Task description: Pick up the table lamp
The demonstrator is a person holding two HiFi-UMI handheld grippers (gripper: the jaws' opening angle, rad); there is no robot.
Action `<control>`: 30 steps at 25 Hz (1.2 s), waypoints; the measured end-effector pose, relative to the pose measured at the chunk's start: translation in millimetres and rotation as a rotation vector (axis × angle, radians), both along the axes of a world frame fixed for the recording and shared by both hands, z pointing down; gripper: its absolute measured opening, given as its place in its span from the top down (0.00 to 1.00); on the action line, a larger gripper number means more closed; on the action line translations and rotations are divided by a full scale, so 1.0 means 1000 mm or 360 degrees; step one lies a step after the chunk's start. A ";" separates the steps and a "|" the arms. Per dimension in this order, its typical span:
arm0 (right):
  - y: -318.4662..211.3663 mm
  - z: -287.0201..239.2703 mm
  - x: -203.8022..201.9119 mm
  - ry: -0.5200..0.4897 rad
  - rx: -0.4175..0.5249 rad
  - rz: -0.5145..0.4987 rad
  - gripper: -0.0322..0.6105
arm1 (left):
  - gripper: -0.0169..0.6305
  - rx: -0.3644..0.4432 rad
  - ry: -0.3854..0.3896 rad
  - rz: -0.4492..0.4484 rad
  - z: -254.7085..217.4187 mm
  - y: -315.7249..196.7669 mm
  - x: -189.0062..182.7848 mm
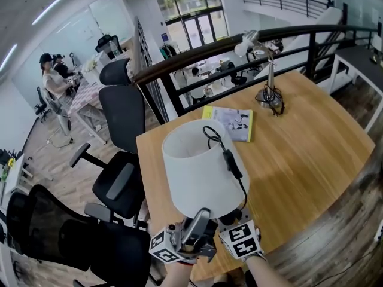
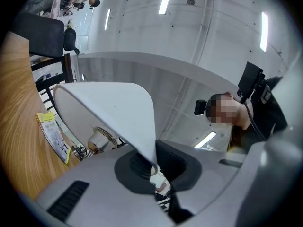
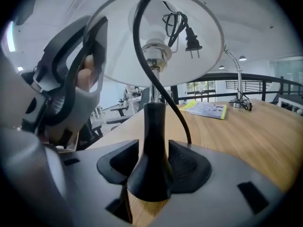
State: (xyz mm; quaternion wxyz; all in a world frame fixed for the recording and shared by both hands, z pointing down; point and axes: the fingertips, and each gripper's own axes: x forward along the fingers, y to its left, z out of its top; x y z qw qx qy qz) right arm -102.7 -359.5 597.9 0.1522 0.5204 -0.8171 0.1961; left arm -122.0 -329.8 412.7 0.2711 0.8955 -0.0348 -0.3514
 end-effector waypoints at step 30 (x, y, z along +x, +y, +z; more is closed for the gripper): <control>0.001 -0.027 0.001 -0.0014 0.0176 0.0103 0.69 | 0.96 0.0022 -0.0004 -0.0018 -0.029 0.014 -0.003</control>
